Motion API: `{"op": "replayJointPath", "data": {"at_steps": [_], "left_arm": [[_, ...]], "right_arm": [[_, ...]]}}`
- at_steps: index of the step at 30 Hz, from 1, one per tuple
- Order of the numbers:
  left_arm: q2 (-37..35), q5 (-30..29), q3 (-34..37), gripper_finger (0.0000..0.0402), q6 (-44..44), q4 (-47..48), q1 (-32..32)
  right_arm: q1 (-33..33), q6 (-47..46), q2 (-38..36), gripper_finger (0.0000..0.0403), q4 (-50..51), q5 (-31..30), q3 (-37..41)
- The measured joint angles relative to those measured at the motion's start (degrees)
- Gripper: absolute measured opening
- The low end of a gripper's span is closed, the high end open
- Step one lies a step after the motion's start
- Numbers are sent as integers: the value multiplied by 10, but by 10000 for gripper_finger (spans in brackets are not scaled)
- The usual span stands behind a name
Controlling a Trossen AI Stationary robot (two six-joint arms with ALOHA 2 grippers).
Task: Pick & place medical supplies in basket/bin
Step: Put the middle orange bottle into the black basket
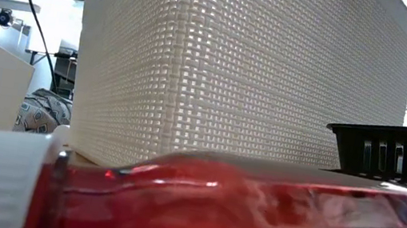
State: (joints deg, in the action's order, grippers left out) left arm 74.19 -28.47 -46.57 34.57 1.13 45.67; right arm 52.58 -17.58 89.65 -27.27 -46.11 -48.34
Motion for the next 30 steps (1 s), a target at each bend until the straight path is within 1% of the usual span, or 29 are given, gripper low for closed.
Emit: {"op": "replayJointPath", "data": {"at_steps": [26,28,30], "left_arm": [[0,0,0,260,0,4,0],[0,0,0,261,0,4,0],[0,0,0,261,0,4,0]], "right_arm": [[0,0,0,329,0,0,0],[0,13,0,329,-2,2,0],[-4,48,0,329,-4,16,0]]}}
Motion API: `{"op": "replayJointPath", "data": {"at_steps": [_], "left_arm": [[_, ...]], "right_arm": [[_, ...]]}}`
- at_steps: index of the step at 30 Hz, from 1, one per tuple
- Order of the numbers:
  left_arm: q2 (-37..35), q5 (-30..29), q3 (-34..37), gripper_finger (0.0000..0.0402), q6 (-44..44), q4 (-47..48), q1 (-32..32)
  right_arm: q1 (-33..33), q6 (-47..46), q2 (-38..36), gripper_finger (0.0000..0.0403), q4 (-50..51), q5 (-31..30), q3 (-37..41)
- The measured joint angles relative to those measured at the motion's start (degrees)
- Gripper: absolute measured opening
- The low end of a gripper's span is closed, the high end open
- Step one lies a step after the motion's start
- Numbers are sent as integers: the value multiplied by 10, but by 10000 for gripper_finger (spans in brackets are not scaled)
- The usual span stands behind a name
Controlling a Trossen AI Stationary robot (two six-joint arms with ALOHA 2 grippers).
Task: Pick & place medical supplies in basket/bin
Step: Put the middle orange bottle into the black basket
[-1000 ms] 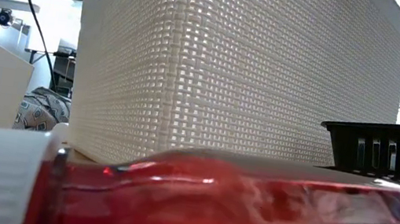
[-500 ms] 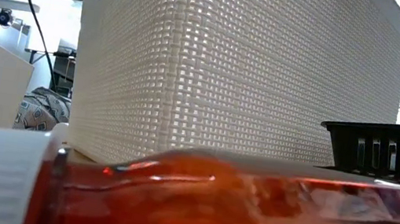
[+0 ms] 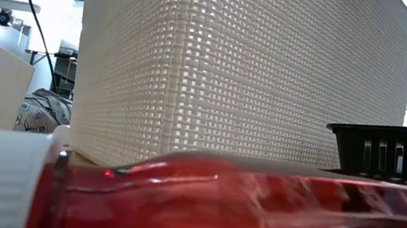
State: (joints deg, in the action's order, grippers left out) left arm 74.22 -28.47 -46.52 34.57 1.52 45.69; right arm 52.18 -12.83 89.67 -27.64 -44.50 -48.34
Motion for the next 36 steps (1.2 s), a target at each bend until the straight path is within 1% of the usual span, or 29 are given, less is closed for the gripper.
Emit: {"op": "replayJointPath", "data": {"at_steps": [2,4,6,8,10,11,15,18,23,28,34,36], "left_arm": [[0,0,0,261,0,0,0],[0,0,0,261,0,0,0],[0,0,0,260,0,0,0],[0,0,0,260,0,0,0],[0,0,0,260,0,0,0],[0,0,0,260,0,0,0],[0,0,0,260,0,1,0],[0,0,0,261,0,2,0],[0,0,0,261,0,6,0],[0,0,0,260,0,14,0],[0,0,0,260,0,19,0],[0,0,0,260,0,20,0]], "right_arm": [[-4,46,0,329,-3,38,0],[-8,56,0,329,-1,71,-2],[-9,46,0,329,21,69,-16],[-12,40,0,329,65,70,-44],[-14,33,1,329,145,76,-86],[-16,13,4,329,199,79,-114],[-26,-98,37,329,421,103,-228],[-32,-108,89,329,499,109,-295],[-29,-97,155,329,512,96,-367],[-28,-98,188,329,511,96,-403],[-29,-200,215,329,515,94,-407],[-31,-204,227,329,516,85,-404]]}}
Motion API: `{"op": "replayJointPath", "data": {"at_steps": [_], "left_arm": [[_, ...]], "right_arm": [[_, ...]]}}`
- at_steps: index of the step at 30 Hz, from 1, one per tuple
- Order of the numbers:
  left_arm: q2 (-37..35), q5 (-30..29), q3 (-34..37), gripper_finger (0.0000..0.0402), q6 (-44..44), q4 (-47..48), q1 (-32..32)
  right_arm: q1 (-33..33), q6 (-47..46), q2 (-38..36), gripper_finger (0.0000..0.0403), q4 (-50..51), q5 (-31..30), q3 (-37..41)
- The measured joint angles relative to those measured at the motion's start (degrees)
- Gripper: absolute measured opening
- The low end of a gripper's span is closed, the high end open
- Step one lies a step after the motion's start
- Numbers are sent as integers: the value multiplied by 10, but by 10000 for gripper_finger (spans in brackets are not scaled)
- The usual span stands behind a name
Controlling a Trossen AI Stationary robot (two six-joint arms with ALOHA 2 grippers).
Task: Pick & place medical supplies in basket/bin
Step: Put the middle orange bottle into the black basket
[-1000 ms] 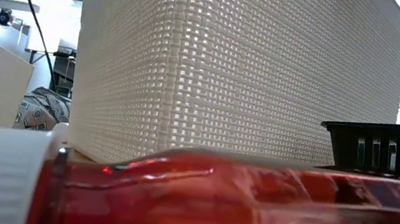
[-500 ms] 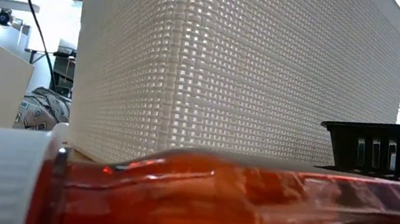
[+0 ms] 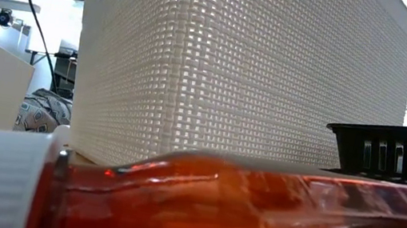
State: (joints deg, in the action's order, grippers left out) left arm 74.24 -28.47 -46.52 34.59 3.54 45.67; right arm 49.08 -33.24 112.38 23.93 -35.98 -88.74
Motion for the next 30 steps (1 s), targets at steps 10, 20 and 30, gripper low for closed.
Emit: {"op": "replayJointPath", "data": {"at_steps": [10,20,30], "left_arm": [[0,0,0,260,0,8,0],[0,0,0,261,0,10,0],[0,0,0,261,0,12,0]], "right_arm": [[-17,-17,68,329,1,-2,2],[-33,-72,94,329,1,27,3],[-33,-69,121,329,-7,60,3]]}}
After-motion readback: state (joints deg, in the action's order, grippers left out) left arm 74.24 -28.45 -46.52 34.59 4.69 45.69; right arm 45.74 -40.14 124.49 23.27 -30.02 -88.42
